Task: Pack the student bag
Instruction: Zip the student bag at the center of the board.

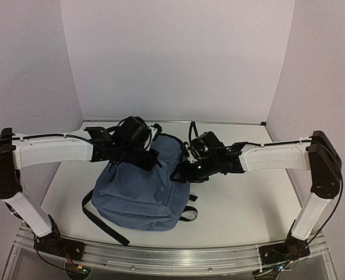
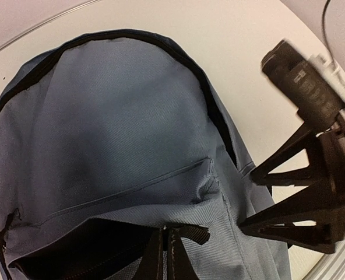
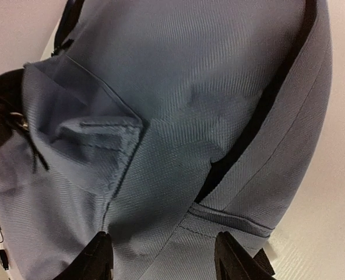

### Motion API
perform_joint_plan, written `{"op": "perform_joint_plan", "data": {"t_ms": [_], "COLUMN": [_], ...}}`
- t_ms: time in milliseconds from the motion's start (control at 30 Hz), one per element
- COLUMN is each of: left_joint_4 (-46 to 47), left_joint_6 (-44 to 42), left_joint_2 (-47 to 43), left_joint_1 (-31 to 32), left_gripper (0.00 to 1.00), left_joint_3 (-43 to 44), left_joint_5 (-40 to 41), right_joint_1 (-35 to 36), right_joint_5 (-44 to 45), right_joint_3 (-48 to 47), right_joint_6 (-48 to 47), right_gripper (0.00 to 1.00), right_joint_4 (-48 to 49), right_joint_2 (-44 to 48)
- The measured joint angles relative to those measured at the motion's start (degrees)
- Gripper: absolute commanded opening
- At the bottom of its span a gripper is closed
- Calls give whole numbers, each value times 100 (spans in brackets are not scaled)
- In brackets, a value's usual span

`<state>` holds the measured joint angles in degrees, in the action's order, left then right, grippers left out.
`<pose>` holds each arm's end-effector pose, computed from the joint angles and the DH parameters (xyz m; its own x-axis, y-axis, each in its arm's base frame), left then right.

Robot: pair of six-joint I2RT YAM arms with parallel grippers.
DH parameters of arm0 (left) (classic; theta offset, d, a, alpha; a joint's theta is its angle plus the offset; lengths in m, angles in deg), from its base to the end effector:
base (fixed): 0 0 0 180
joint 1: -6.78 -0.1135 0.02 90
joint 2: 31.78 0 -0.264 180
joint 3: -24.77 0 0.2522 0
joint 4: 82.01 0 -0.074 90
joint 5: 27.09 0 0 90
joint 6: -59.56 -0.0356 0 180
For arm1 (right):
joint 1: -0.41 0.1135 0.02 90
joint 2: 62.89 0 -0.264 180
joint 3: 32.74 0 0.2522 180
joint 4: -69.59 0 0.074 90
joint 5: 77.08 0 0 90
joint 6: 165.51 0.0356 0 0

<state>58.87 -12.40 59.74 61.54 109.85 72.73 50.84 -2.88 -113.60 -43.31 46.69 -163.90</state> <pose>0.2092 -0.2856 0.2712 -0.6196 0.3482 -0.7035 0.5721 0.8139 -0.1010 0.2386 0.3039 0.2119 -0.8308 -0.2004 -0.5193 -0.5032 0.6693 0.5467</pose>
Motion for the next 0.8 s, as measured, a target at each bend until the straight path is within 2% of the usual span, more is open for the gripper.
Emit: {"op": "perform_joint_plan", "data": {"t_ms": [100,133,167,500,800], "left_joint_4": [56,76,102,102,294], "left_joint_6": [115,166,217,1192,1664], "left_joint_2": [-46,-49,-49,-320,-812], "left_joint_1": [8,12,18,19,-549], "left_gripper": [0,0,0,0,0], "left_joint_3": [-77,-100,-129,-542,-1009], "left_joint_5": [3,32,82,1166,825], "right_joint_1": [98,121,140,282,337], "right_joint_5": [52,82,104,839,1216], "right_joint_3": [-126,-173,-205,-204,-146], "right_joint_6": [133,175,250,860,1026], "right_gripper": [11,4,1,0,0], "right_joint_4": [37,52,83,291,645], "right_joint_2": [-262,-312,-338,-341,-332]}}
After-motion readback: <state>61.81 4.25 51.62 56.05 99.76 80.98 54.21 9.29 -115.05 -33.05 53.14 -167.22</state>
